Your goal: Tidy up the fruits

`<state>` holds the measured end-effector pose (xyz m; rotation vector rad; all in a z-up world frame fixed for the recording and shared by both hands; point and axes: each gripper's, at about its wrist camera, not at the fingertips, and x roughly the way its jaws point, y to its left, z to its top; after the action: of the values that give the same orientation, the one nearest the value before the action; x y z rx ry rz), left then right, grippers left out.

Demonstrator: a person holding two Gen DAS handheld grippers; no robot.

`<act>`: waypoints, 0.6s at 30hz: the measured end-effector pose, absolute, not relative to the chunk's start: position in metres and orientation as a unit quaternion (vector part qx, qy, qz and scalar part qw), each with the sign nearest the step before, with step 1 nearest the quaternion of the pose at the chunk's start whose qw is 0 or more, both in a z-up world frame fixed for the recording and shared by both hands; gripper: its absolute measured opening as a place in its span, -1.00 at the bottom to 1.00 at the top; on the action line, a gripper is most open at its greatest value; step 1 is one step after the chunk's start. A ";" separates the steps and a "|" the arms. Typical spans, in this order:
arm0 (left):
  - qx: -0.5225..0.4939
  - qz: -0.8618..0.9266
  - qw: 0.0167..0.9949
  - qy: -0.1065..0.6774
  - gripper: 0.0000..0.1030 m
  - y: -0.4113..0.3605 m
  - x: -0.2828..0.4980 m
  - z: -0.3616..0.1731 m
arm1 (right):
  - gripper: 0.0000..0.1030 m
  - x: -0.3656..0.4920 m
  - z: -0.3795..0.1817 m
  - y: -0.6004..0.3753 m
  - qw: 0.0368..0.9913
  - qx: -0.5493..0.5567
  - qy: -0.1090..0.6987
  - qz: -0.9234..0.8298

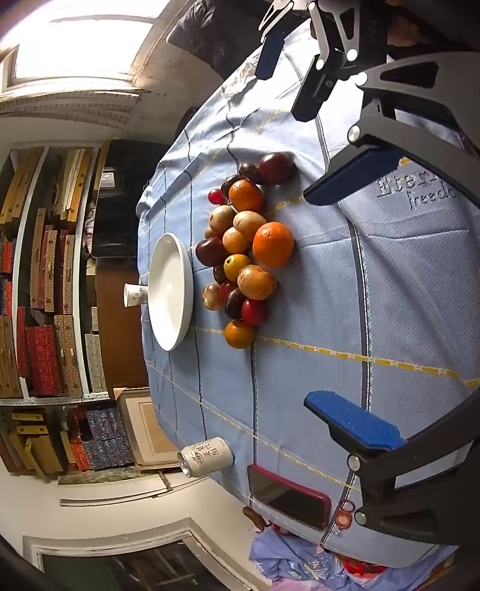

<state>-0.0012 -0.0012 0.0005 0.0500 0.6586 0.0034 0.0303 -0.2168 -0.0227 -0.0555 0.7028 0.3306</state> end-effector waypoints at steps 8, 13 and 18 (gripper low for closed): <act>0.022 0.003 0.945 0.326 0.91 -0.002 -0.002 -0.001 | 0.93 0.031 -0.025 -0.217 0.925 -0.027 0.342 0.163; 0.022 0.003 0.944 0.330 0.91 0.001 0.000 -0.005 | 0.93 0.030 -0.027 -0.218 0.924 -0.026 0.345 0.164; 0.022 0.004 0.942 0.335 0.91 0.001 0.001 -0.005 | 0.93 0.033 -0.028 -0.216 0.921 -0.027 0.351 0.165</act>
<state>0.0012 0.0013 -0.0050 0.0449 0.6842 0.0092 0.0329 -0.2159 -0.0284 -0.0546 0.7218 0.3389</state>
